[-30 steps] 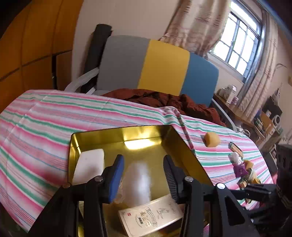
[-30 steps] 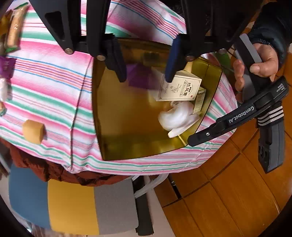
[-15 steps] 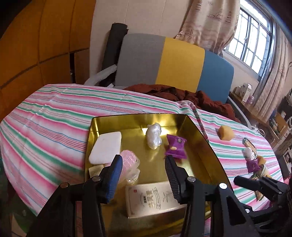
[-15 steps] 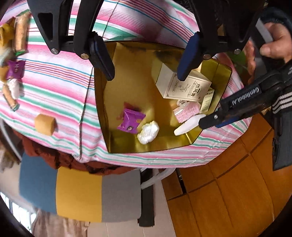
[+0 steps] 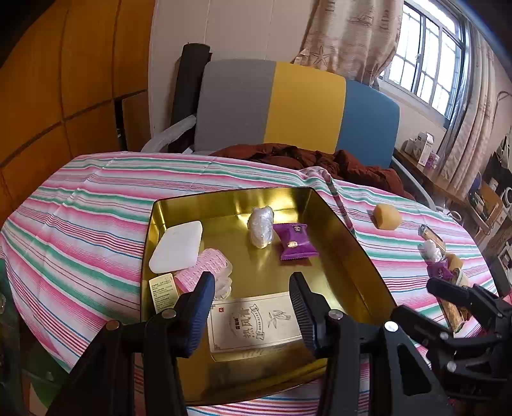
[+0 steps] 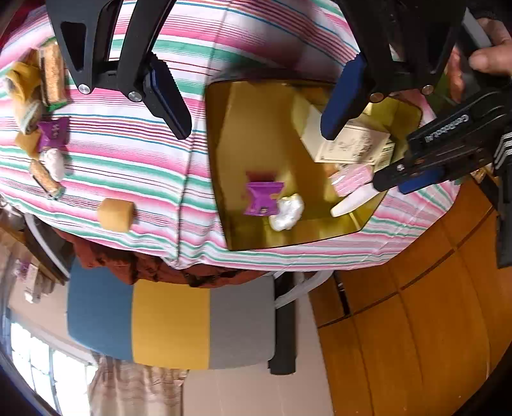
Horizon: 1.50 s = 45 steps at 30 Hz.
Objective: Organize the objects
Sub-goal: 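Carry the bag and purple packet to the gold tray and release both, then move the left tool back to the items and grasp the green-edged cracker pack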
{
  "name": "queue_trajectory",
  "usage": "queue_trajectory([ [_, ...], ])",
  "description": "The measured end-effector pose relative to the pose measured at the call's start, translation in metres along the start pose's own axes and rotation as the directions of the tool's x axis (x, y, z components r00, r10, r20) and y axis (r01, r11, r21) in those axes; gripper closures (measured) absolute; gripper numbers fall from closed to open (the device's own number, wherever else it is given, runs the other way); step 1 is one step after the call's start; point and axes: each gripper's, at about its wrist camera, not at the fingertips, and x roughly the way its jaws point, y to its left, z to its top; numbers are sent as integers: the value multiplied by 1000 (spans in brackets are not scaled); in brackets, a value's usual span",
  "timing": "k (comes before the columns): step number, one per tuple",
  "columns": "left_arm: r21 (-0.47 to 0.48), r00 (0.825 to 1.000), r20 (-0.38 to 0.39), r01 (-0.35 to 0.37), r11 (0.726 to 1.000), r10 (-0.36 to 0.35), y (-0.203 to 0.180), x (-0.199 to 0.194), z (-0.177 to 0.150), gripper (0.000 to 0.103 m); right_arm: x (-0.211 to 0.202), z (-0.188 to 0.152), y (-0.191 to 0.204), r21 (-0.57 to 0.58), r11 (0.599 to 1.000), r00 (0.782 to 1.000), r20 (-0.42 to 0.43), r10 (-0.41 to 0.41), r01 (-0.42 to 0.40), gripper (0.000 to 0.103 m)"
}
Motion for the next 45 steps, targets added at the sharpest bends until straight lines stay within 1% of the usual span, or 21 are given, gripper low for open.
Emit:
queue_trajectory([
  [9, 48, 999, 3, 43, 998, -43, -17, -5, -2, 54, -7, -3, -25, 53, 998, 999, 14, -43, 42, 16],
  [12, 63, 997, -2, 76, 995, -76, -22, -5, -4, 54, -9, -4, -30, 59, 997, 998, 16, -53, 52, 11],
  [14, 75, 996, -3, 84, 994, -84, -27, -6, -5, 54, -9, -6, -34, 65, 996, 998, 13, -61, 60, 11],
  [16, 86, 994, -9, 111, 990, -110, -32, -6, -6, 54, -10, -7, -40, 75, 995, 997, 6, -71, 70, 11],
  [19, 108, 989, -17, 147, 983, -146, -41, -7, -7, 54, -14, -10, -57, 100, 990, 995, 1, -103, 102, 11],
  [22, 139, 983, -27, 182, 973, -180, -53, -8, -7, 54, -24, -11, -87, 163, 978, 991, 1, -135, 133, 11],
  [24, 156, 979, -39, 205, 966, -201, -63, -8, -7, 54, -35, -13, -112, 205, 963, 984, 0, -179, 175, 11],
  [26, 180, 973, -47, 229, 957, -224, -75, -9, -7, 54, -47, -15, -141, 254, 942, 974, -4, -225, 219, 11],
  [28, 213, 965, -68, 264, 941, -255, -91, -8, -7, 54, -58, -17, -170, 298, 914, 959, -15, -284, 276, 9],
  [30, 240, 956, -84, 294, 925, -282, -106, -8, -9, 54, -72, -21, -206, 358, 873, 938, -21, -345, 330, 7],
  [31, 256, 951, -92, 308, 916, -294, -113, -9, -9, 54, -76, -23, -217, 379, 860, 932, -25, -360, 342, 6],
  [32, 274, 946, -103, 325, 905, -308, -123, -8, -10, 54, -81, -26, -234, 413, 834, 921, -36, -388, 367, 6],
  [34, 303, 932, -125, 361, 882, -339, -141, -8, -11, 54, -86, -33, -258, 464, 796, 909, -51, -414, 389, 5],
  [35, 316, 924, -140, 383, 868, -356, -150, -7, -12, 54, -88, -37, -273, 502, 776, 910, -58, -411, 382, 5],
  [36, 328, 914, -160, 405, 853, -372, -161, -6, -13, 54, -89, -41, -282, 544, 759, 919, -62, -389, 358, 5],
  [37, 340, 905, -178, 425, 839, -387, -172, -3, -14, 54, -90, -47, -291, 591, 741, 932, -54, -359, 319, 4],
  [39, 361, 897, -210, 440, 822, -388, -191, 3, -17, 54, -91, -60, -308, 681, 694, 955, -27, -295, 233, 3],
  [40, 367, 890, -231, 454, 812, -393, -199, 7, -19, 54, -92, -66, -314, 716, 670, 963, -9, -271, 195, 3],
  [41, 365, 879, -252, 474, 801, -405, -208, 12, -21, 54, -96, -69, -318, 738, 649, 960, 7, -279, 184, 3],
  [43, 360, 858, -307, 504, 785, -411, -227, 24, -26, 54, -100, -70, -316, 746, 649, 958, 52, -284, 152, 0],
  [45, 359, 846, -345, 519, 776, -406, -242, 36, -32, 54, -100, -69, -313, 740, 659, 960, 72, -272, 131, 0],
])
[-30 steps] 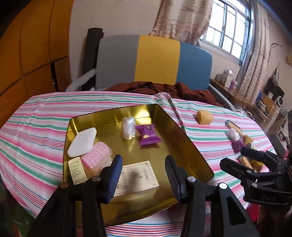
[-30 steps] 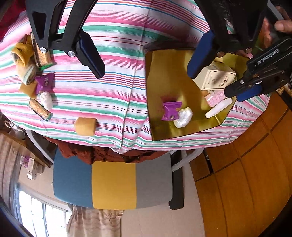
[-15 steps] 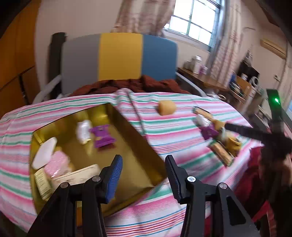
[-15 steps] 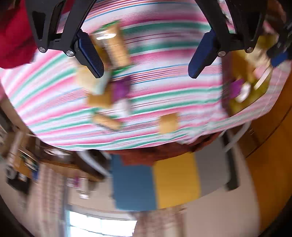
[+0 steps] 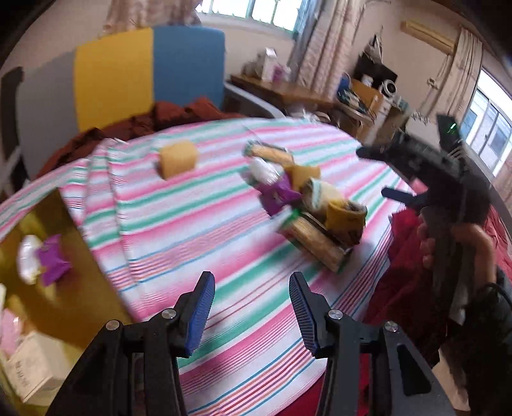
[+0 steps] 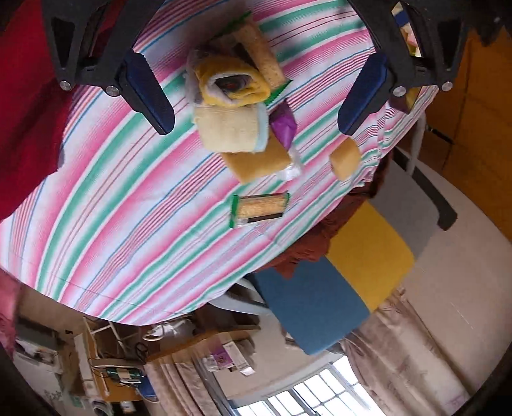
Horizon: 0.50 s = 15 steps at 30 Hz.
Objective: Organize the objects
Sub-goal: 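Move the left tool back to the items and grasp the green-edged cracker pack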
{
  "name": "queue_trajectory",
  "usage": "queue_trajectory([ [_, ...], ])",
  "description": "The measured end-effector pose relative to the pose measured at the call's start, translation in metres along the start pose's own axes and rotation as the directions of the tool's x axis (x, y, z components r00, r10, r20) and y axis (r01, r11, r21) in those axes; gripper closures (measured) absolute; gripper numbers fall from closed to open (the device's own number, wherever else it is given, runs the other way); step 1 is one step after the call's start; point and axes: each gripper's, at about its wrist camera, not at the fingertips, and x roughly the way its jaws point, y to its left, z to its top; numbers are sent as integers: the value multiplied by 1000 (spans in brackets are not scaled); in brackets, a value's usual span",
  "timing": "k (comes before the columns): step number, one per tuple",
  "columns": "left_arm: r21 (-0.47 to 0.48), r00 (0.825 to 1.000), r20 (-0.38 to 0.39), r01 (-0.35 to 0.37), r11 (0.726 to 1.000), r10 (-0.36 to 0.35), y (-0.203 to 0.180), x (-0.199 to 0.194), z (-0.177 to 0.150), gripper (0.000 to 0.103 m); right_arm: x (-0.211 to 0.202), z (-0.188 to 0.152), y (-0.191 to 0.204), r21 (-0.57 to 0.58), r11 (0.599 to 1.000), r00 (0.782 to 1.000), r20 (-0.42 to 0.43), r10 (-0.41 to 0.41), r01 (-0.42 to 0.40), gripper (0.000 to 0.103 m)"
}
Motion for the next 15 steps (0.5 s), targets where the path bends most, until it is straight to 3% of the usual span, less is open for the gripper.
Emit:
queue_trajectory([
  [4, -33, 995, -80, 60, 998, -62, -13, 35, 11, 54, -5, 0, -1, 9, 999, 999, 13, 47, -47, 0],
  [15, -128, 977, -186, 84, 988, -107, -40, 108, 43, 55, -7, 4, -10, 46, 989, 990, 32, 138, -140, 0],
])
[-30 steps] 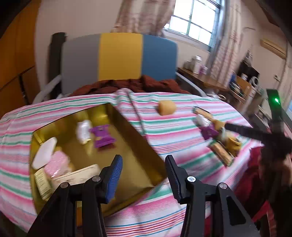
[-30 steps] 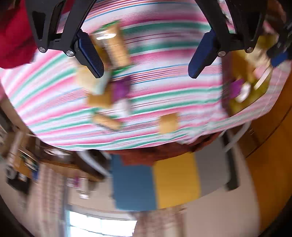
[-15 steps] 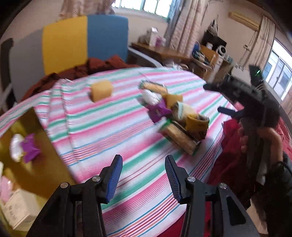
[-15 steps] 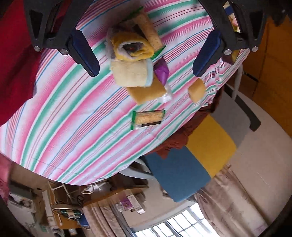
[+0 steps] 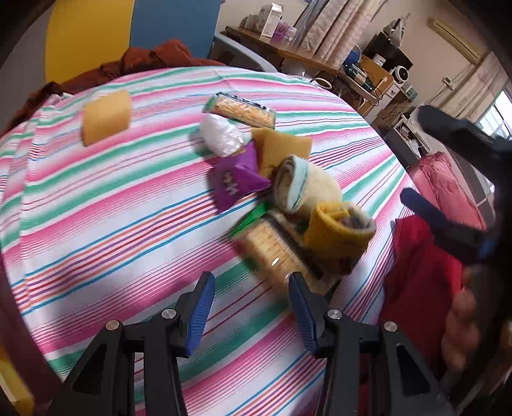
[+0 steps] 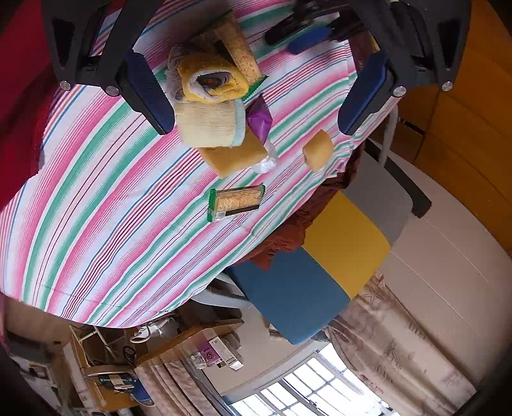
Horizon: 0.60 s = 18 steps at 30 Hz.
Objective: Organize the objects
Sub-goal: 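Move the left tool back to the items and grasp the green-edged cracker pack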
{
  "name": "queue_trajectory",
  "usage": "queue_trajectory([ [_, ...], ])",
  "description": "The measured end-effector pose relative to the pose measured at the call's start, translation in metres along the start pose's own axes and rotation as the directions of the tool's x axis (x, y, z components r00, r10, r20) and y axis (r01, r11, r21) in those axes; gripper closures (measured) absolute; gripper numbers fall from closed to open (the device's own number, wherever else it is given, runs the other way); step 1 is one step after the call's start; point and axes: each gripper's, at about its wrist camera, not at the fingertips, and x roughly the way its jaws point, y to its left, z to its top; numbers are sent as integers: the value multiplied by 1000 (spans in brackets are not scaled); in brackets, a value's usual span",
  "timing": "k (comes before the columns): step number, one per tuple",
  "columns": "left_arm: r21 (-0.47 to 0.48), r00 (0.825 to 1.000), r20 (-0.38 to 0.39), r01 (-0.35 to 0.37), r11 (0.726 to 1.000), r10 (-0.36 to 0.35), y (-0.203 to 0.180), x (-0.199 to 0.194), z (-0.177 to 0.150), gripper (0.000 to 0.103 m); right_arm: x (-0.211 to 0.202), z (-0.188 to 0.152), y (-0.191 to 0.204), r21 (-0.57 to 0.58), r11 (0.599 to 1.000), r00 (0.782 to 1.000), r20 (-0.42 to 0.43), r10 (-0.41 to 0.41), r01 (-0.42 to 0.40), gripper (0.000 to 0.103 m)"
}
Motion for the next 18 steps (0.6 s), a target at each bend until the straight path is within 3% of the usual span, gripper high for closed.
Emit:
queue_trajectory([
  [15, -51, 997, -42, -65, 997, 63, -22, 49, 26, 50, 0, 2, -9, 36, 998, 998, -9, 57, -57, 0],
  [18, 14, 993, -36, -108, 994, 108, -31, 53, 29, 48, 1, 2, -9, 39, 998, 998, -14, 58, -57, 0],
])
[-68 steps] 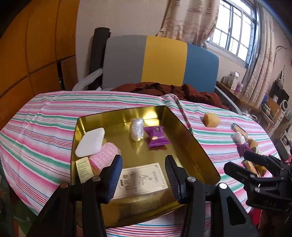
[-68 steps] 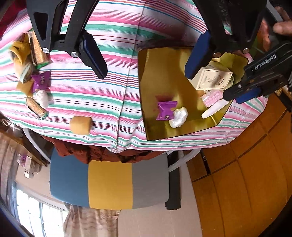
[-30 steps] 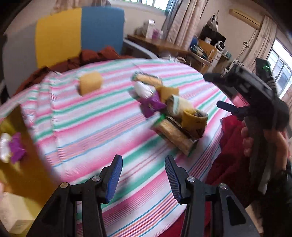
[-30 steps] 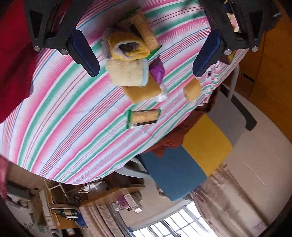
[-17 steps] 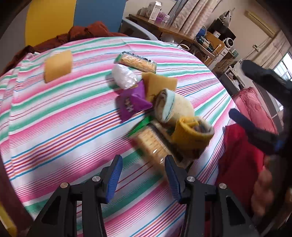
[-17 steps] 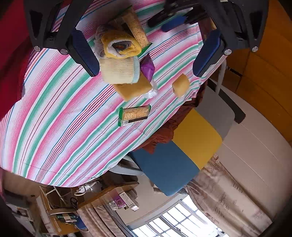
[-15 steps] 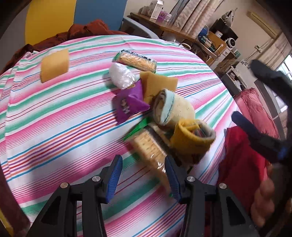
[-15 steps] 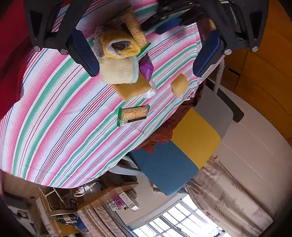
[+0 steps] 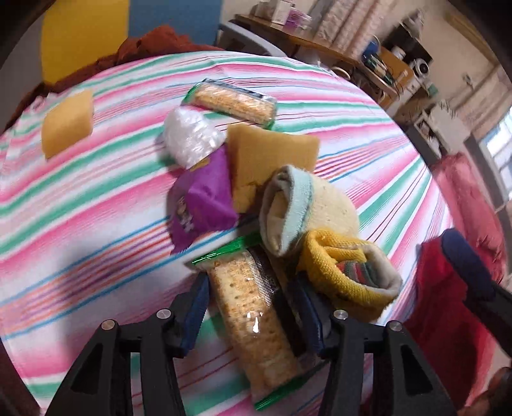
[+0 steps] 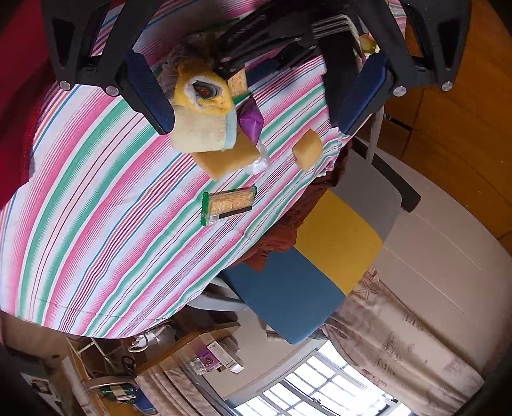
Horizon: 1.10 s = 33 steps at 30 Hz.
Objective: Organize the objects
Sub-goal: 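Move the left tool back to the items and grasp the green-edged cracker pack, then lift the cracker pack with the left tool while the right tool grasps another purple packet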
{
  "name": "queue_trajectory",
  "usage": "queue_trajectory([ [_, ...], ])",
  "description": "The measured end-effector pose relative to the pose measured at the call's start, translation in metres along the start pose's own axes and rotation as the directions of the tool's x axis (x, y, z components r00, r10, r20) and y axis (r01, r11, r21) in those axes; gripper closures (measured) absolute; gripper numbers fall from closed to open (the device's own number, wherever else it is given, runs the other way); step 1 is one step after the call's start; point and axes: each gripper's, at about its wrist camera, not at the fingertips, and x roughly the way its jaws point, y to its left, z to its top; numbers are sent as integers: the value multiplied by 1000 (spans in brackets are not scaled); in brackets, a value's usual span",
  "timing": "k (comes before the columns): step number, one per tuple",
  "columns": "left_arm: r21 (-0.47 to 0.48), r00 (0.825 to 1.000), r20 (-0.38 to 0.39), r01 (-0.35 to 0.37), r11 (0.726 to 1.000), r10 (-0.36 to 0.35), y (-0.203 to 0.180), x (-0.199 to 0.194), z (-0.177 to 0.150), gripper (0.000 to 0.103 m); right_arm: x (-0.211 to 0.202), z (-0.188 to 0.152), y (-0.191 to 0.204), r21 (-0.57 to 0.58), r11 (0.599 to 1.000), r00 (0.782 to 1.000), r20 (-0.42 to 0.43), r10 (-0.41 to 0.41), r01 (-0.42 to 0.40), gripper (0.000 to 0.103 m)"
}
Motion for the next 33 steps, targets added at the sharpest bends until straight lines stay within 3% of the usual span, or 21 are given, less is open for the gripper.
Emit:
queue_trajectory([
  [5, 127, 999, 33, -21, 992, 17, -3, -4, -14, 47, 1, 1, -2, 6, 1000, 1000, -5, -6, 6, 0],
  [9, 195, 997, 73, -22, 981, 8, 8, -14, -33, 56, 1, 1, -3, 11, 1000, 1000, -8, -23, 23, 0],
  [16, 223, 993, 120, -23, 975, -4, 48, -49, -84, 57, 5, 2, -1, -4, 999, 998, -25, -50, 50, 0],
  [22, 203, 986, 168, -22, 979, -13, 76, -71, -120, 57, 18, -5, 19, -129, 989, 990, -106, -93, 79, 1],
  [26, 193, 980, 195, -4, 981, -34, 81, -73, -128, 57, 42, -17, 45, -267, 960, 970, -200, -138, 82, 12],
  [28, 197, 977, 212, -5, 980, -38, 80, -71, -129, 56, 54, -23, 56, -298, 951, 960, -231, -157, 84, 23],
  [33, 202, 970, 237, 5, 979, -54, 80, -68, -130, 55, 105, -30, 81, -415, 895, 921, -260, -291, 166, 30],
])
